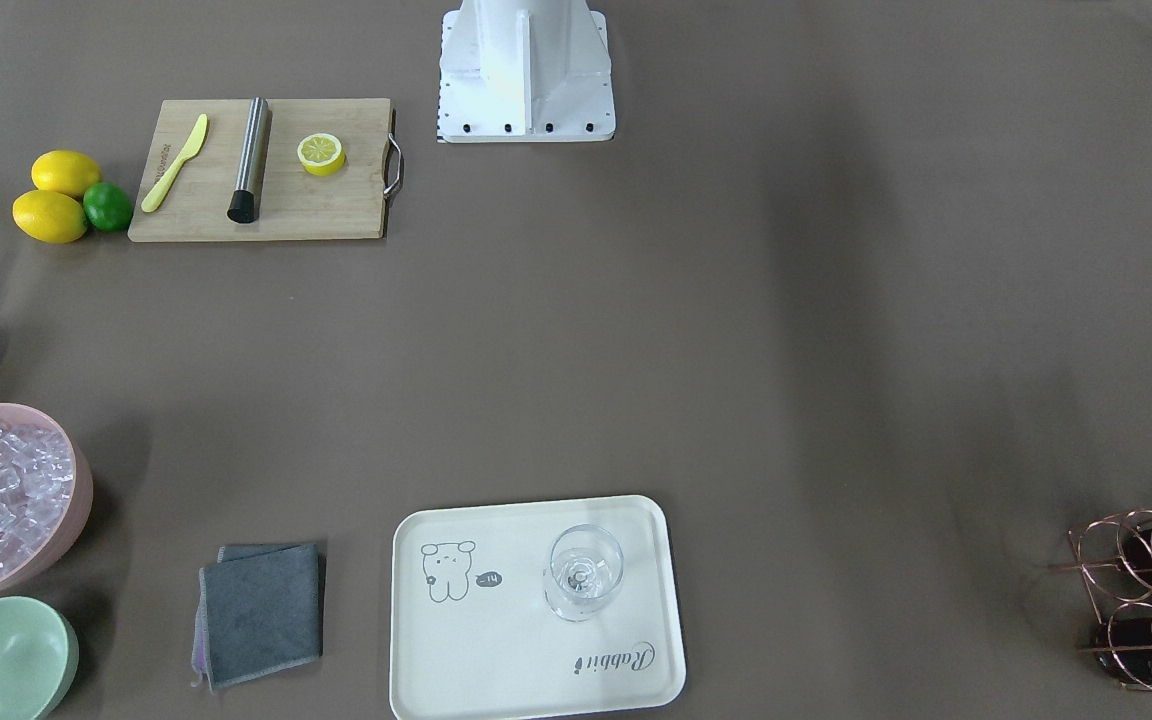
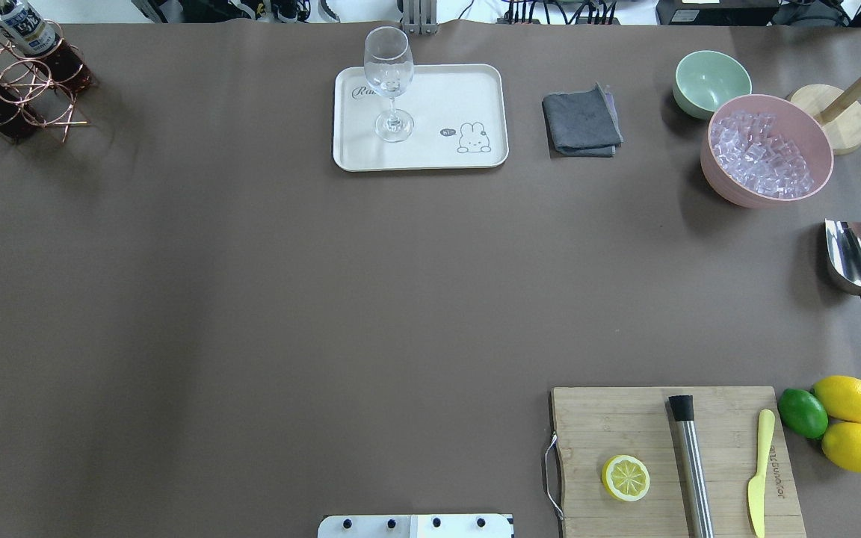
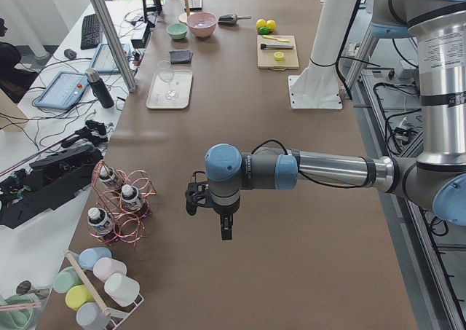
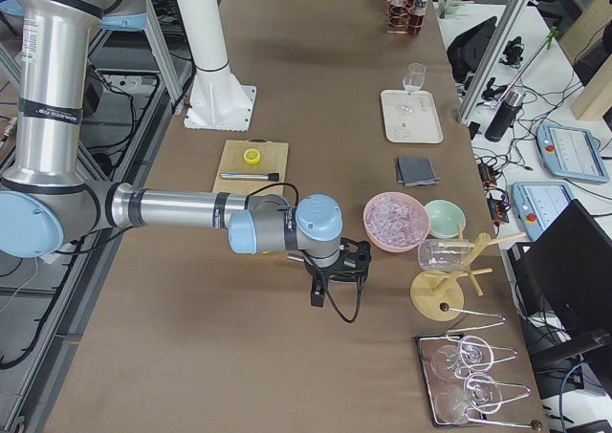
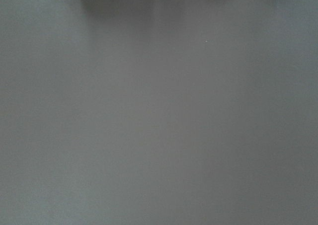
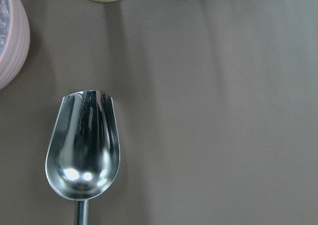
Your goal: Take tea from basket to plate
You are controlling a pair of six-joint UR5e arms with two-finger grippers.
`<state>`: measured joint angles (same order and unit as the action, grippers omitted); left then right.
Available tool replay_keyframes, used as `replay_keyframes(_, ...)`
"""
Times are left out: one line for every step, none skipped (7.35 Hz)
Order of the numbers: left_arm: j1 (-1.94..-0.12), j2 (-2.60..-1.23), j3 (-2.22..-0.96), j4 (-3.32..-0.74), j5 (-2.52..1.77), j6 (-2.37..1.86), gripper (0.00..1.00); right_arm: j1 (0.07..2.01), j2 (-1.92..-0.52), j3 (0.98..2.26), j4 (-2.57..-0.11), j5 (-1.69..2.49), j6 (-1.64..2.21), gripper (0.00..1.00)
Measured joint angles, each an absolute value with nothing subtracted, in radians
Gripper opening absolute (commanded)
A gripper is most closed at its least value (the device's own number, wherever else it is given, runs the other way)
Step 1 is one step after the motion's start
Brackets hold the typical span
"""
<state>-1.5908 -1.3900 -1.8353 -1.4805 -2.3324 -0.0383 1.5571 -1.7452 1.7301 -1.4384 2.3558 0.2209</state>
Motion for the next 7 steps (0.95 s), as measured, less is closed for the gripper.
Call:
replay_keyframes(-1.591, -1.389, -1.834, -1.48, -2.33, -0.038, 0.98, 1.559, -1.745, 1.734, -1.44, 2.356, 0.221, 1.0)
replay_keyframes(-1.591, -1.389, -1.834, -1.48, -2.332, -0.038, 0.98, 1.566, -1.749, 1.74, -1.439, 2.354, 0.221, 1.0)
replay_keyframes(-1.591, -1.388, -1.834, -1.48, -2.334, -0.038, 0.98, 1.57, -1.752, 1.744, -1.438, 2.352, 0.221, 1.0)
replay_keyframes(-1.591, -1.389, -1.835, -1.48, -2.335, -0.039, 0.98, 1.571, -1.75, 1.746, -1.438, 2.35, 0.221, 1.0)
replay_keyframes(-1.591, -1.389, -1.835, -1.48, -2.337, -0.04, 0.98, 1.572, -1.75, 1.745, -1.438, 2.35, 0.221, 1.0)
replay_keyframes(-1.591, -1.39, -1.836, -1.48, -2.337, -0.04, 0.98, 1.572, -1.75, 1.745, -1.438, 2.352, 0.22, 1.0)
replay_keyframes(-1.591, -1.39, -1.837, -1.48, -2.338, -0.04, 0.98, 1.572, -1.747, 1.746, -1.437, 2.355, 0.22, 1.0)
